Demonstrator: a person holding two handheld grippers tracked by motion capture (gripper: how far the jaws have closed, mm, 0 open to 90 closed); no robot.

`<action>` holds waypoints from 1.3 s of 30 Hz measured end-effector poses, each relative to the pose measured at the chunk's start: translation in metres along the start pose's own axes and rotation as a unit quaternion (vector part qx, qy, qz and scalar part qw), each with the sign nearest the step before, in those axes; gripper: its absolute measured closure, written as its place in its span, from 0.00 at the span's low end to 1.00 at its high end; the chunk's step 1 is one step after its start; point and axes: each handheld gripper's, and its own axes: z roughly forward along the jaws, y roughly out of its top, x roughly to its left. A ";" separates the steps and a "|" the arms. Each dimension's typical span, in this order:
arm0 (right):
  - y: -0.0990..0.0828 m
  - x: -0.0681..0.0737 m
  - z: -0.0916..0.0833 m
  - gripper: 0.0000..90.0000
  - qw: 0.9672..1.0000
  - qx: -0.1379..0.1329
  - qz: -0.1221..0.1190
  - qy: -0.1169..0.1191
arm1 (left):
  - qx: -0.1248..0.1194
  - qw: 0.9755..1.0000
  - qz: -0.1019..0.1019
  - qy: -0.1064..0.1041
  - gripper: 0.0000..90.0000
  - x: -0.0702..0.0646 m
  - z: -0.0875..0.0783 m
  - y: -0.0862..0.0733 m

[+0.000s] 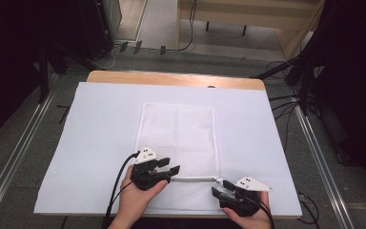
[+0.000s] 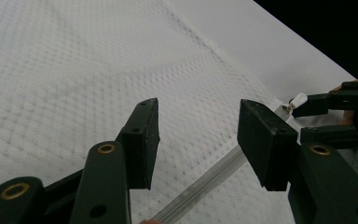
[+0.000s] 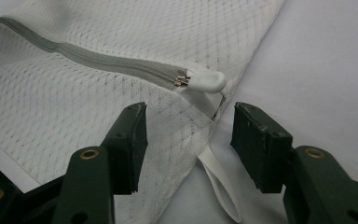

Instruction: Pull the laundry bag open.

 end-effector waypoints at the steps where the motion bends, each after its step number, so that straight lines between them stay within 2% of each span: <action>1: 0.000 0.002 0.001 0.51 1.000 -0.001 -0.004 -0.003 | 0.002 1.000 0.002 -0.001 0.55 -0.001 0.000 0.000; 6: -0.001 0.008 0.005 0.53 1.000 -0.004 -0.018 -0.011 | 0.003 1.000 0.004 -0.007 0.56 -0.005 0.002 0.000; 11: -0.003 0.015 0.007 0.65 0.998 -0.012 -0.039 -0.038 | 0.005 1.000 0.003 -0.011 0.56 -0.008 0.004 0.000; 21: -0.005 0.014 0.007 0.86 0.996 -0.017 -0.055 -0.065 | 0.011 1.000 0.011 -0.021 0.56 -0.015 0.011 -0.001; 26: -0.004 0.012 0.007 0.97 0.997 -0.019 -0.058 -0.057 | 0.016 0.999 0.013 -0.029 0.56 -0.019 0.015 -0.001; 33: -0.002 0.016 0.004 0.99 0.996 -0.030 -0.073 -0.053 | 0.023 0.999 0.017 -0.045 0.56 -0.032 0.023 0.006; 36: -0.001 0.020 0.001 0.99 0.994 -0.042 -0.082 -0.056 | 0.028 0.998 0.006 -0.062 0.56 -0.042 0.032 0.013; 39: 0.001 0.023 -0.002 0.99 0.993 -0.054 -0.087 -0.057 | 0.031 0.997 -0.007 -0.068 0.58 -0.052 0.042 0.019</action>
